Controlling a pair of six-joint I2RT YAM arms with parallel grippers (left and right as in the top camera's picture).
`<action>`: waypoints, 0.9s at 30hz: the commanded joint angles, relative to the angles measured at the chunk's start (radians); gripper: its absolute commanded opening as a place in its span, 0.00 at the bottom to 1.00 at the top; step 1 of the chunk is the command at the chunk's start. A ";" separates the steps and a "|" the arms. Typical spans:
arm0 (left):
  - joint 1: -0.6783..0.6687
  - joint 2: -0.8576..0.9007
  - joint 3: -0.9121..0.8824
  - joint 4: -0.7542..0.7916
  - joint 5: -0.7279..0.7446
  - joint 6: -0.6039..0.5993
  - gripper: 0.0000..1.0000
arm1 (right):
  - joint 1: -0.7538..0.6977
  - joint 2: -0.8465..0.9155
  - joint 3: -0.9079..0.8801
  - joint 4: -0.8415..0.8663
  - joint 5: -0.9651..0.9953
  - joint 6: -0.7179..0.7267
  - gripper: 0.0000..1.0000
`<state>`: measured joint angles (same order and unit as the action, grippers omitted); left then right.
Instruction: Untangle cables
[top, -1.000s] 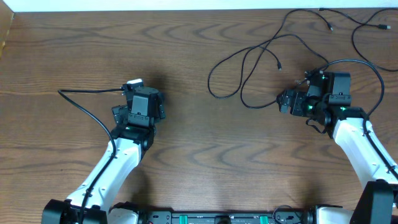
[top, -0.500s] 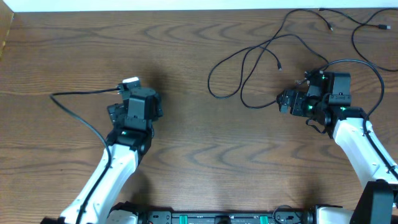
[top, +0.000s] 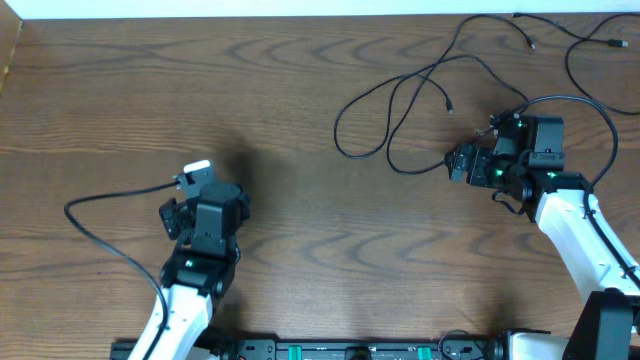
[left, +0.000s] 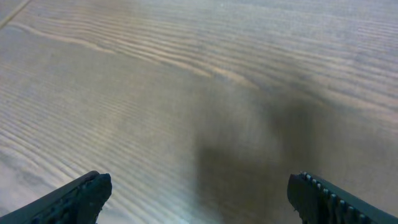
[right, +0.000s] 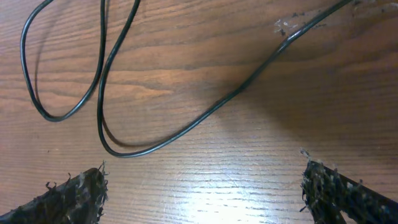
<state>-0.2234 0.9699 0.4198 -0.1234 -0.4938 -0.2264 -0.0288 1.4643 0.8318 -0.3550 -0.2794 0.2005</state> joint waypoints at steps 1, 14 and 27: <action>0.004 -0.089 -0.034 0.030 0.103 0.019 0.96 | -0.003 -0.011 -0.003 -0.002 0.005 -0.011 0.99; 0.003 -0.332 -0.074 0.177 0.379 0.011 0.96 | -0.003 -0.011 -0.003 -0.002 0.005 -0.011 0.99; 0.002 -0.718 -0.264 0.194 0.461 0.103 0.96 | -0.003 -0.011 -0.003 -0.002 0.004 -0.012 0.99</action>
<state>-0.2234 0.3511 0.2001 0.0650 -0.0566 -0.1593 -0.0288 1.4643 0.8318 -0.3550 -0.2790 0.2005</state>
